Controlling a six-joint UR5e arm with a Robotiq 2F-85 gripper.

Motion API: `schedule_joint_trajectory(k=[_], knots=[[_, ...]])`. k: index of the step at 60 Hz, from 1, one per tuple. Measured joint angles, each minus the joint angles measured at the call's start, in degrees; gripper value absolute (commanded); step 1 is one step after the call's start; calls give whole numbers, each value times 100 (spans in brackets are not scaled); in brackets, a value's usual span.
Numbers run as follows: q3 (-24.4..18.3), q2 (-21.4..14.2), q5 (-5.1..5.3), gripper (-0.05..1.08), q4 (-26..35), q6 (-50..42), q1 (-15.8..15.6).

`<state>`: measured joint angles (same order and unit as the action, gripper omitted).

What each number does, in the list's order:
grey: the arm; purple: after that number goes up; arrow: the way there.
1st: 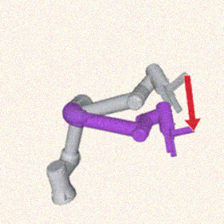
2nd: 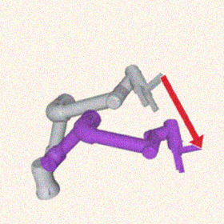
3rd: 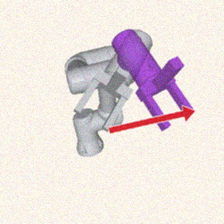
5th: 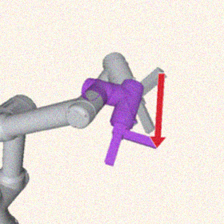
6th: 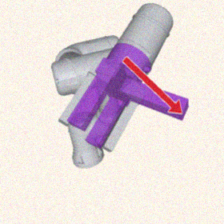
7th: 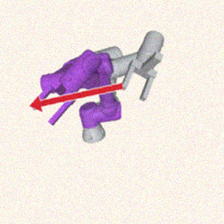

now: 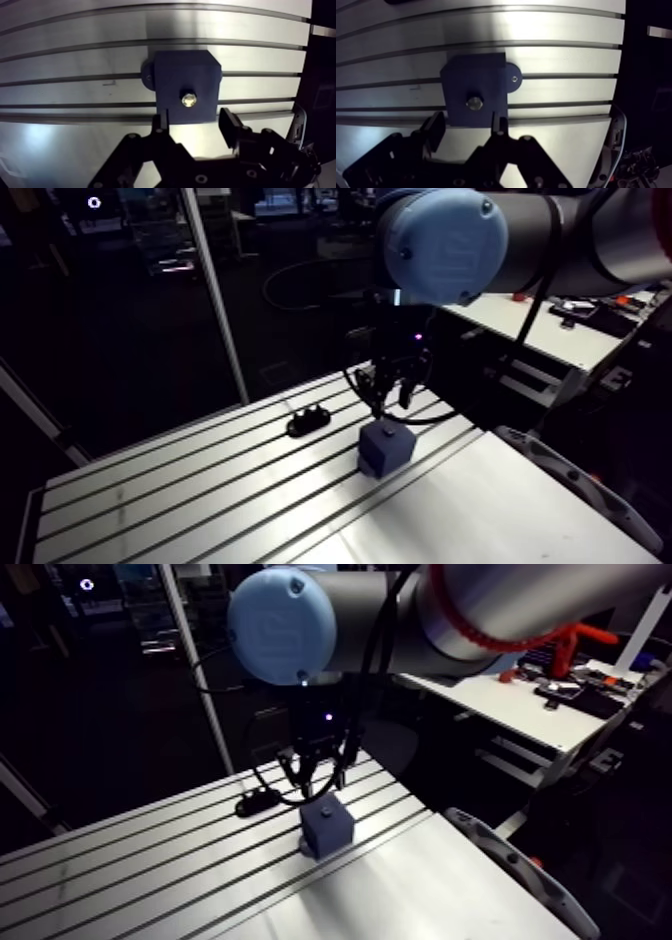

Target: Pick up the M10 bolt and insert it into the hex recess until seated.

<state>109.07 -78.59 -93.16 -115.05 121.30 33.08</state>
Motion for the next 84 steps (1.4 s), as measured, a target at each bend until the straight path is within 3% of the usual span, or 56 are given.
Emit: schedule_joint_trajectory(k=[84], knots=[[44, 332, -29, 107, -47, 15, -4]])
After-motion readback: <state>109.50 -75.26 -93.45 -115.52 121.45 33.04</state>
